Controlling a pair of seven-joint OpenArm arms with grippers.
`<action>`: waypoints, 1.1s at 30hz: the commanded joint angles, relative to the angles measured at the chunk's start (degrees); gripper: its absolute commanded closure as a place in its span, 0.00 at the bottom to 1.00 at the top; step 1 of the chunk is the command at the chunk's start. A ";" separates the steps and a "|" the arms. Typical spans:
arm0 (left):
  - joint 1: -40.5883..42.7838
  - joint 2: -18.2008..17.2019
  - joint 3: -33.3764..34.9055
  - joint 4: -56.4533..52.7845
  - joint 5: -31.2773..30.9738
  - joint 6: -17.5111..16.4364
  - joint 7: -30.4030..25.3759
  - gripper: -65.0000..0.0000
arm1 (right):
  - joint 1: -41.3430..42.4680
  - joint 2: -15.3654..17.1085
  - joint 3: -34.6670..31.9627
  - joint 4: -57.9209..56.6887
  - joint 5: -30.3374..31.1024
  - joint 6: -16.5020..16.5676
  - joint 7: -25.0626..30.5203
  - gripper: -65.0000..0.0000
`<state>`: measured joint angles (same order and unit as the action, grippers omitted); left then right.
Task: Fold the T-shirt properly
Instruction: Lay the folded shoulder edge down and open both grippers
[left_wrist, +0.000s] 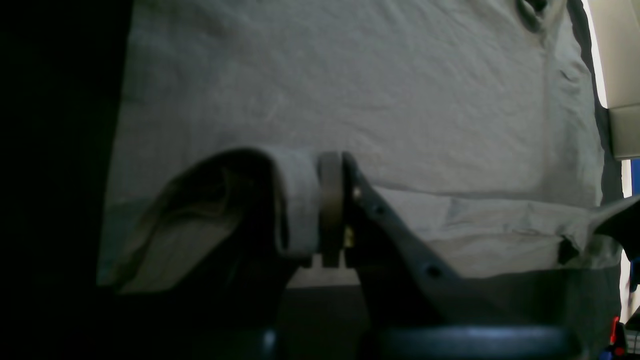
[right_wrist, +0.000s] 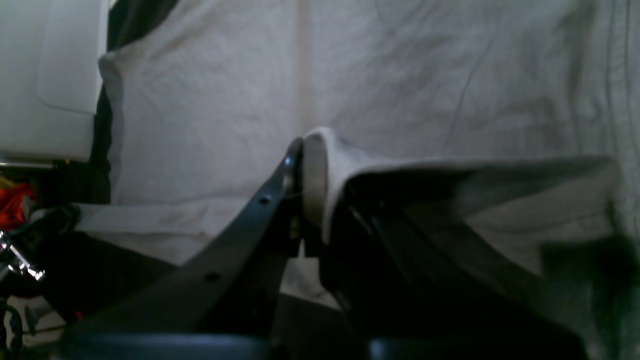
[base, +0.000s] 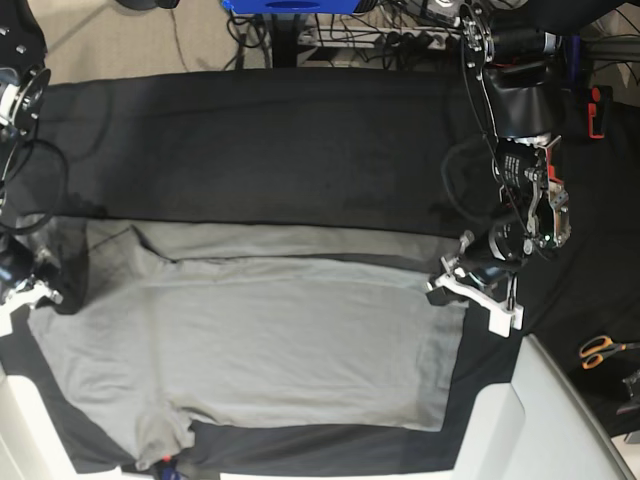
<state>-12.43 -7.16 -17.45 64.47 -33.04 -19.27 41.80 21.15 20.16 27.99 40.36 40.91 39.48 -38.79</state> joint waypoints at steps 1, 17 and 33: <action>-1.68 -0.62 -0.17 0.63 -1.03 -0.38 -1.23 1.00 | 1.84 1.24 0.01 0.12 1.34 0.52 1.64 1.00; -3.79 -0.71 0.09 -5.70 -1.03 -0.38 -9.49 1.00 | 2.90 0.98 -2.36 -4.45 1.42 0.52 9.47 0.93; -2.04 -2.64 -0.53 4.85 -1.56 -0.65 -9.93 0.11 | -3.26 0.89 16.45 4.34 1.86 0.52 4.90 0.33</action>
<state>-13.80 -8.84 -17.65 68.60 -34.17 -19.44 32.82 17.08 19.40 44.21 43.81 41.67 39.44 -35.46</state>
